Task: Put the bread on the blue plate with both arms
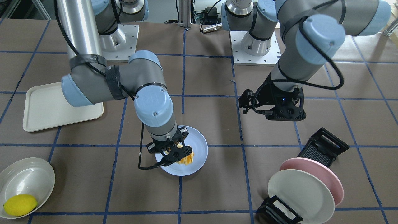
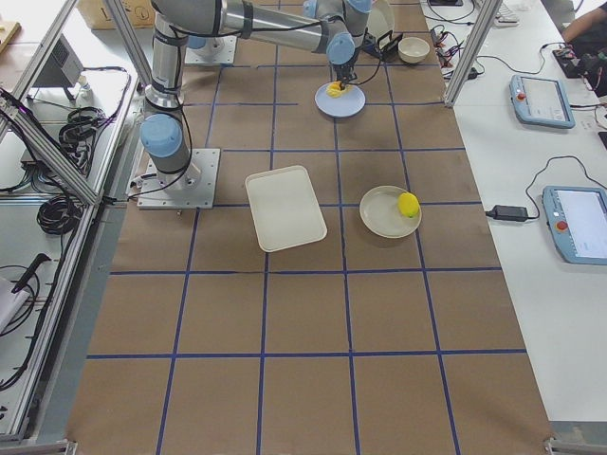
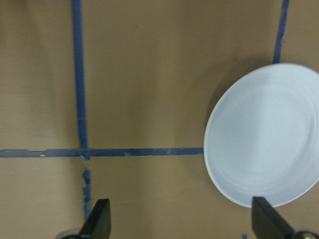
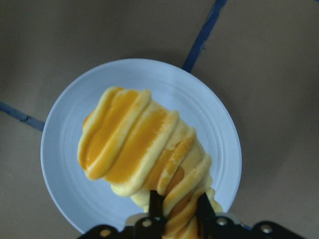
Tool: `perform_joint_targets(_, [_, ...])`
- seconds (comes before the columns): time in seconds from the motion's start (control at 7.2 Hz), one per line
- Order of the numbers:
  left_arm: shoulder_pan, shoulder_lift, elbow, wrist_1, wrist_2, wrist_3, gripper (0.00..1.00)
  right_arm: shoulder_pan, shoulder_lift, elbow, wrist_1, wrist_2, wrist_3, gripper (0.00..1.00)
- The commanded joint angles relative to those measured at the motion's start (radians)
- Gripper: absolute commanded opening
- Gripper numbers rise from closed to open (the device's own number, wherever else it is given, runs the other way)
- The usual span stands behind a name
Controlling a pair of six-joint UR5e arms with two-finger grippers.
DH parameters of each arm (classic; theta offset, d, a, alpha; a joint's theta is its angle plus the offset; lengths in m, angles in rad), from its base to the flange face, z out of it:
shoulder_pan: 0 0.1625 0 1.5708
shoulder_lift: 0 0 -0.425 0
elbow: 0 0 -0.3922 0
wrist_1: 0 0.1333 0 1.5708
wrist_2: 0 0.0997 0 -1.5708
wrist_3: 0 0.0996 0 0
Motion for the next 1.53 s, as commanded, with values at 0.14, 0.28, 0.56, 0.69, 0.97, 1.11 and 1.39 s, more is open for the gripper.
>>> perform_joint_targets(0.14, [0.002,0.016,0.139,-0.16,0.059,0.006,1.0,0.028,0.065,-0.01,-0.024,-0.003,0.032,0.87])
perform_joint_targets(0.28, [-0.01,-0.006,0.145,-0.157,0.066,0.009,1.0,0.03,0.064,-0.002,-0.026,-0.004,0.063,0.99])
perform_joint_targets(0.56, [-0.012,0.029,0.13,-0.157,0.065,0.011,1.0,0.009,-0.003,0.002,-0.009,-0.001,0.045,0.99])
perform_joint_targets(0.69, [-0.002,0.05,0.115,-0.157,0.053,0.011,1.0,-0.02,-0.045,0.009,-0.007,-0.001,0.004,1.0])
perform_joint_targets(0.97, [0.022,0.064,0.11,-0.157,0.051,0.014,1.0,-0.153,-0.227,0.117,0.037,0.0,-0.108,0.99])
perform_joint_targets(1.11, [0.021,0.065,0.111,-0.157,0.051,0.014,1.0,-0.23,-0.355,0.212,0.081,0.0,-0.133,0.99])
perform_joint_targets(1.39, [0.022,0.063,0.111,-0.155,0.051,0.012,1.0,-0.396,-0.58,0.3,0.251,-0.003,-0.19,1.0])
